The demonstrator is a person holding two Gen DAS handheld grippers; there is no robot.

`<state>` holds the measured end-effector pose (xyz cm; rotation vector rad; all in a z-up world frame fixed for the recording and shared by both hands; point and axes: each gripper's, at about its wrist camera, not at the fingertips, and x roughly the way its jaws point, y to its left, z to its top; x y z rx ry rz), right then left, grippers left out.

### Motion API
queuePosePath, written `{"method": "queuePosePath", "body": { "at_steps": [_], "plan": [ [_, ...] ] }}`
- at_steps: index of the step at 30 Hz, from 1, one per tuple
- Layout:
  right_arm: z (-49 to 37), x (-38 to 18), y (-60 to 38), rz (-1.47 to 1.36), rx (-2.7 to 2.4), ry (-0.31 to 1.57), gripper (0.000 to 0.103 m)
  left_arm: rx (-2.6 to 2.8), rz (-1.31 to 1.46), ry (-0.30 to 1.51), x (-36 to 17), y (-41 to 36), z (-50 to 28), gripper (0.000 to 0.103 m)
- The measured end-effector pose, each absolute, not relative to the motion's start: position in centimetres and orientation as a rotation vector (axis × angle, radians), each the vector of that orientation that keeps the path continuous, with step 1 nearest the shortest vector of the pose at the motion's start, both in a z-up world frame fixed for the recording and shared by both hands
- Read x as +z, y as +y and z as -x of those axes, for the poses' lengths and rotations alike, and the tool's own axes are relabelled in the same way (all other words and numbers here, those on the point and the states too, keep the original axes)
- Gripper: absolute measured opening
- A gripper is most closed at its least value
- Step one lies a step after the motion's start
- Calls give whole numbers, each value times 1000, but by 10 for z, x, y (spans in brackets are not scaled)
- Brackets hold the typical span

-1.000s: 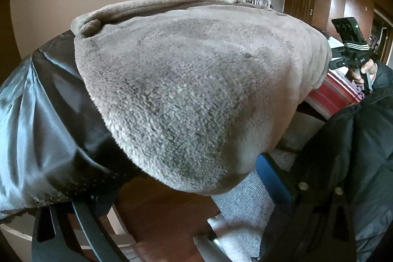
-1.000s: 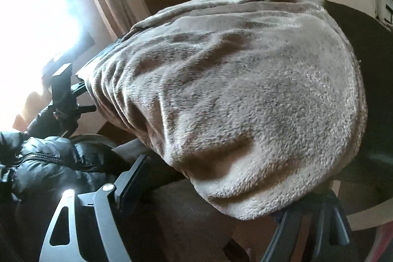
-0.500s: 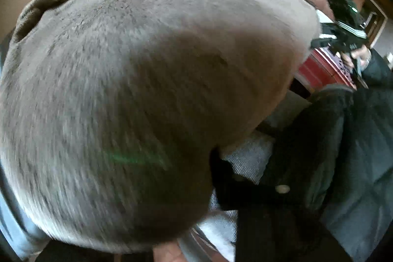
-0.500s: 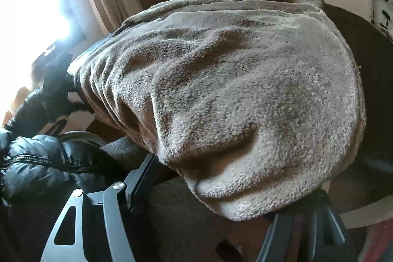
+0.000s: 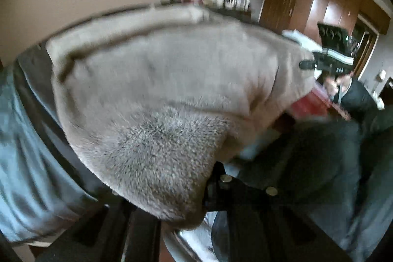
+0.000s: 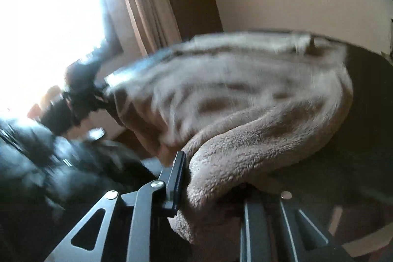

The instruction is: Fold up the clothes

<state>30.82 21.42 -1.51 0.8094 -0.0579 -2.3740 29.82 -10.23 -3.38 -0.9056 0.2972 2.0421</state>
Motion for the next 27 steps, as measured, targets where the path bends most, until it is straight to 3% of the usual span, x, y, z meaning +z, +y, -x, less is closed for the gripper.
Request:
{"method": "queuePosePath", "body": {
  "at_steps": [7, 14, 21, 27],
  "plan": [
    [-301, 43, 209, -566, -2448, -77, 23, 2173, 756, 235, 23, -125, -290, 11],
    [-278, 89, 230, -368, -2583, -173, 23, 2269, 690, 46, 71, -146, -256, 11],
    [-248, 116, 255, -292, -2718, -286, 23, 2315, 674, -49, 97, -138, -220, 11],
    [-223, 124, 252, -306, -2795, -255, 23, 2328, 693, -110, 106, -132, -193, 12]
  ]
}}
